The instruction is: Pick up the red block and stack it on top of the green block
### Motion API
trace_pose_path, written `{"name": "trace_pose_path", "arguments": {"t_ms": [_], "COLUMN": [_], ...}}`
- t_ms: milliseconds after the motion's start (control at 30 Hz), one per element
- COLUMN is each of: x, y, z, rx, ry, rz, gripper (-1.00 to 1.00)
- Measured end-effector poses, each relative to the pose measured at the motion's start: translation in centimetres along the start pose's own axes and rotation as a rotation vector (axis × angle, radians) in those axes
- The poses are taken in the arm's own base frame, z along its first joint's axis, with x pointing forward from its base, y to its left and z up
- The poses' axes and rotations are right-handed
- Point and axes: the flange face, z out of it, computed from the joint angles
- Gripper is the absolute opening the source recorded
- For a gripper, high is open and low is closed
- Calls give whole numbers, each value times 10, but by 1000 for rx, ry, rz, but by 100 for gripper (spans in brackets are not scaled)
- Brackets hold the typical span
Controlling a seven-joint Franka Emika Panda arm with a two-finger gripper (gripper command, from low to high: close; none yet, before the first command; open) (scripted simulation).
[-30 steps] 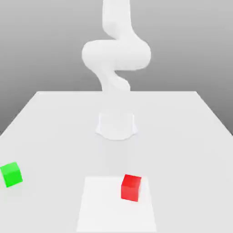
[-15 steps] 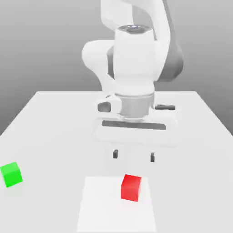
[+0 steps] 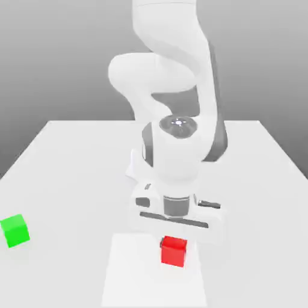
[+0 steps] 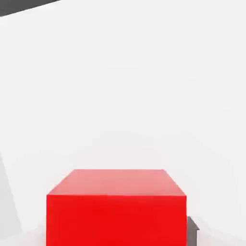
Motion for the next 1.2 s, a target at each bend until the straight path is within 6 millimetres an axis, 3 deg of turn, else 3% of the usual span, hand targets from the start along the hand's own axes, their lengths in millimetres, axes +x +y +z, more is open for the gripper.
{"name": "trace_pose_path", "arguments": {"t_ms": [233, 400, 500, 667, 767, 900, 1200], "x": [4, 45, 82, 158, 183, 222, 289], "y": [1, 9, 24, 74, 92, 132, 237], "z": [-58, -68, -72, -77, -81, -86, -98], "rx": [-1, -1, -1, -2, -3, -2, -1], "ry": [1, 1, 1, 1, 1, 0, -1], "rz": [2, 19, 57, 178, 192, 240, 339], "gripper": [-100, -100, -100, -100, -100, -100, -100]}}
